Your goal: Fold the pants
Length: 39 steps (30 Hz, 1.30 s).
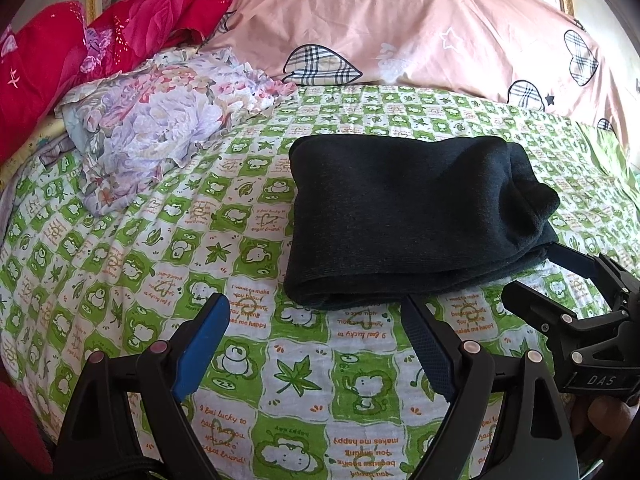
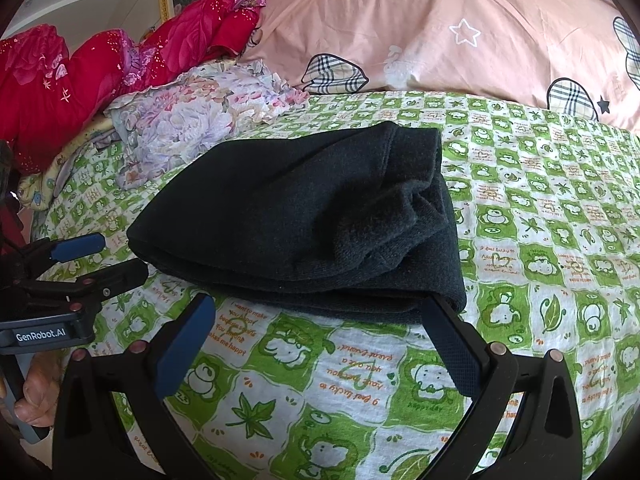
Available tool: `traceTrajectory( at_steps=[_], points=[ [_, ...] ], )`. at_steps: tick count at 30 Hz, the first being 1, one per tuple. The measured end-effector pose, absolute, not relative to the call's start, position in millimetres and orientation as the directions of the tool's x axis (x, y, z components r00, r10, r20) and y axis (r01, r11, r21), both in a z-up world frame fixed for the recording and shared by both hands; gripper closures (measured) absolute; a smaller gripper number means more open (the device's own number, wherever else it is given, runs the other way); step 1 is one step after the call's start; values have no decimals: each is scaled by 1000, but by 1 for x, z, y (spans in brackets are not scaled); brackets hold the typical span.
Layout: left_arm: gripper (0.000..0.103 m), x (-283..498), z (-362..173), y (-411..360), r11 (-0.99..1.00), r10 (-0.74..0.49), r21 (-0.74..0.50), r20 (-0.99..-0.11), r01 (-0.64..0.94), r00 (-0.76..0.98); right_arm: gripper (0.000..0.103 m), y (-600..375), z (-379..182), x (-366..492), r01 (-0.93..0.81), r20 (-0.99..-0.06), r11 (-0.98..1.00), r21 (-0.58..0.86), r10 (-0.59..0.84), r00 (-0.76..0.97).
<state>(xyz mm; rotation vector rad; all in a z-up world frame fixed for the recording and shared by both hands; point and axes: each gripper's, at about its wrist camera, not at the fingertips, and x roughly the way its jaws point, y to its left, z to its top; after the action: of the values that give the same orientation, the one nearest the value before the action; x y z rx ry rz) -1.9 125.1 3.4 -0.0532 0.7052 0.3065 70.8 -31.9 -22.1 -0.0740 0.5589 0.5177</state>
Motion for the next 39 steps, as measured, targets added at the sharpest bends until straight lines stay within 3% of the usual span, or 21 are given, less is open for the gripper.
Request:
traceTrajectory(
  at_steps=[39],
  points=[
    [14, 0, 5, 124, 959, 251, 62, -644, -277, 723, 0, -32, -23, 71, -487, -527, 870, 72, 448, 722]
  ],
)
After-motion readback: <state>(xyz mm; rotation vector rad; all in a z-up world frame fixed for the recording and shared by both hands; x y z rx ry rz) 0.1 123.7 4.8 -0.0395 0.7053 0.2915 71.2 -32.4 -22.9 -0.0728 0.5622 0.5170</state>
